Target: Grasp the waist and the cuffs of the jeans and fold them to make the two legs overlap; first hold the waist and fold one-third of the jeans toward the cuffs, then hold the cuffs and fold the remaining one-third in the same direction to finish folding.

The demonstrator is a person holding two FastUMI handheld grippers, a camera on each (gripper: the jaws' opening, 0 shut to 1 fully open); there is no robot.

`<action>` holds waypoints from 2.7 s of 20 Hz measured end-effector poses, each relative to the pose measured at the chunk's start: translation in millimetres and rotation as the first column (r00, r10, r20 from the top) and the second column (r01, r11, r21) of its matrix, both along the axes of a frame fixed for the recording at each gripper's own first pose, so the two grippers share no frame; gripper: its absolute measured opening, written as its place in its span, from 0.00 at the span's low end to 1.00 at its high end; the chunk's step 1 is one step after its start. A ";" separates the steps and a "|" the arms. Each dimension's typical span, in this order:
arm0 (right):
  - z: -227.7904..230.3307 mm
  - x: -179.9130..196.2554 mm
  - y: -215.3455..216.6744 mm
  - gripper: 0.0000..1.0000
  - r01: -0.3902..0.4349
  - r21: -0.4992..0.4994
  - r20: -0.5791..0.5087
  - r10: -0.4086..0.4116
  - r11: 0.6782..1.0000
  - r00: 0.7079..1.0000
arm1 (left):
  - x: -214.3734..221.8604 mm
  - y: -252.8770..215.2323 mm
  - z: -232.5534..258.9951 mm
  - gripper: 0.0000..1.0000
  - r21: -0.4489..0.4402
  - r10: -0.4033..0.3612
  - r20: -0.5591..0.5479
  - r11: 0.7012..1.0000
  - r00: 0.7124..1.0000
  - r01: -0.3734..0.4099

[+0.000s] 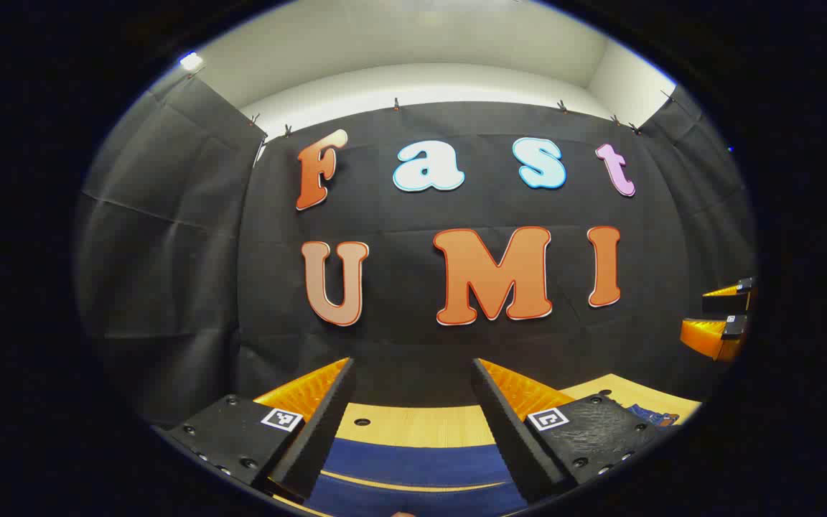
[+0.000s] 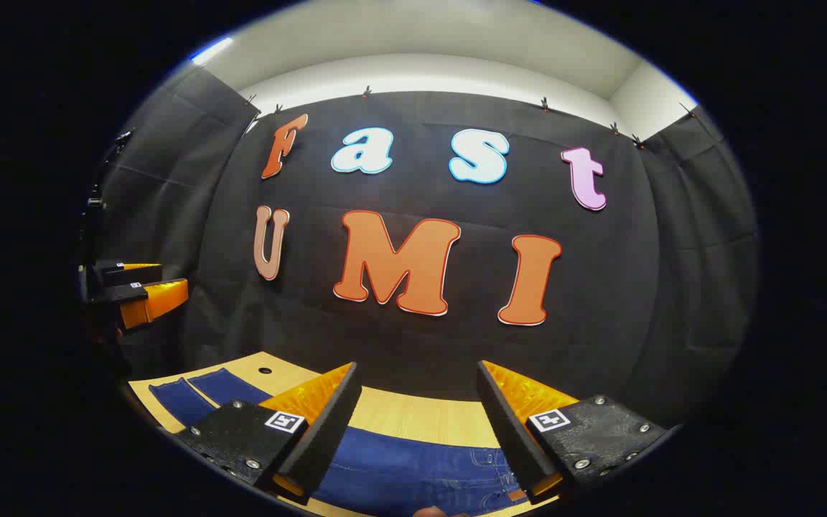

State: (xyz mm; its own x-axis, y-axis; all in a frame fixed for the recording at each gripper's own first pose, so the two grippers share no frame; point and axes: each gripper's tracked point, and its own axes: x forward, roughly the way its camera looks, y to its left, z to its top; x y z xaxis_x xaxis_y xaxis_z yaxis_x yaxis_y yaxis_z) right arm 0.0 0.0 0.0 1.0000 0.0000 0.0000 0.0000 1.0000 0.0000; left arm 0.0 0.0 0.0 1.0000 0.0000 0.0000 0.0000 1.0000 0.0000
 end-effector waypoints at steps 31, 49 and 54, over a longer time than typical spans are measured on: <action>-60.2 32.1 -42.5 0.98 0.238 -0.037 -0.144 -0.241 0.971 0.960 | 53.2 61.8 -71.8 0.99 -0.043 0.017 -0.132 0.999 0.991 -0.023; -172.1 20.6 -71.3 0.98 0.361 0.166 -0.498 -0.238 0.918 0.834 | 27.6 212.3 -234.5 0.97 -0.188 0.165 -0.513 0.936 0.842 -0.298; -217.5 9.8 -66.5 0.98 0.446 0.259 -0.625 -0.204 0.857 0.754 | 14.9 244.4 -290.1 0.97 -0.259 0.120 -0.627 0.900 0.770 -0.352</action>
State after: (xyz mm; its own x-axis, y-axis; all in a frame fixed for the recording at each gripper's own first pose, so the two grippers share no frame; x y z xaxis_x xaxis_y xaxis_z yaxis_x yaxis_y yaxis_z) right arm 9.8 -66.5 -217.5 0.7537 -0.2039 -0.6248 0.4463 0.8567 0.2587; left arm 14.9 244.4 -290.1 0.7698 0.1205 -0.6269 -0.3516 0.8997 -0.2588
